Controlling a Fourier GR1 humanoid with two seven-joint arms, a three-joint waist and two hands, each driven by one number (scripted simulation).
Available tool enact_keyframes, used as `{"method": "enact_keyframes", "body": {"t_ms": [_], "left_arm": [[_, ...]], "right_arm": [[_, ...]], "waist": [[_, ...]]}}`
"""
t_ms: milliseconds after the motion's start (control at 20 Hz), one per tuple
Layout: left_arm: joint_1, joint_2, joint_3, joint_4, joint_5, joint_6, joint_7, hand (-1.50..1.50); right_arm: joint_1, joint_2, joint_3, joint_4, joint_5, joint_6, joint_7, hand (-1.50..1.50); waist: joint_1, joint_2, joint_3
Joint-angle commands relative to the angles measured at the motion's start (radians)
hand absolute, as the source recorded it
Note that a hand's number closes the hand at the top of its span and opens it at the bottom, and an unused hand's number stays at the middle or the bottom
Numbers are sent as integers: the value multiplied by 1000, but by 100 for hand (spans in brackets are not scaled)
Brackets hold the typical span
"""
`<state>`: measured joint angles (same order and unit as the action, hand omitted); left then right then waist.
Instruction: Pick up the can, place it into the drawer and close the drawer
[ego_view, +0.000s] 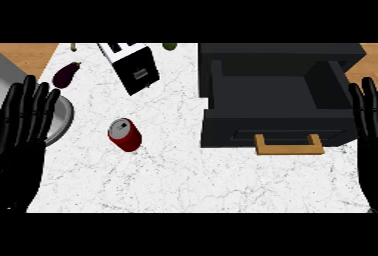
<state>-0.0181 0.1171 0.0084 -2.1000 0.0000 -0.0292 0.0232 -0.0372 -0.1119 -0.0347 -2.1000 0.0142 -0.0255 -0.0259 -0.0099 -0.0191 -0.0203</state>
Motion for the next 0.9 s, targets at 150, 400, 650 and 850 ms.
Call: {"method": "enact_keyframes", "body": {"t_ms": [150,400,650,850], "left_arm": [[-123,-66,-69,94,-68,45,-39,-150],[-65,-113,-120,186,-158,158,228,-150],[-174,-116,-142,132,-217,194,422,-150],[-167,-117,-228,189,-255,288,394,-150]], "right_arm": [[45,5,25,-141,-2,4,113,-150],[110,32,42,23,26,-31,236,-150],[153,5,-14,23,-32,17,222,-150],[241,0,-20,-67,-37,43,249,-150]], "waist": [[1,19,20],[2,22,21],[6,18,21],[3,18,20]]}}
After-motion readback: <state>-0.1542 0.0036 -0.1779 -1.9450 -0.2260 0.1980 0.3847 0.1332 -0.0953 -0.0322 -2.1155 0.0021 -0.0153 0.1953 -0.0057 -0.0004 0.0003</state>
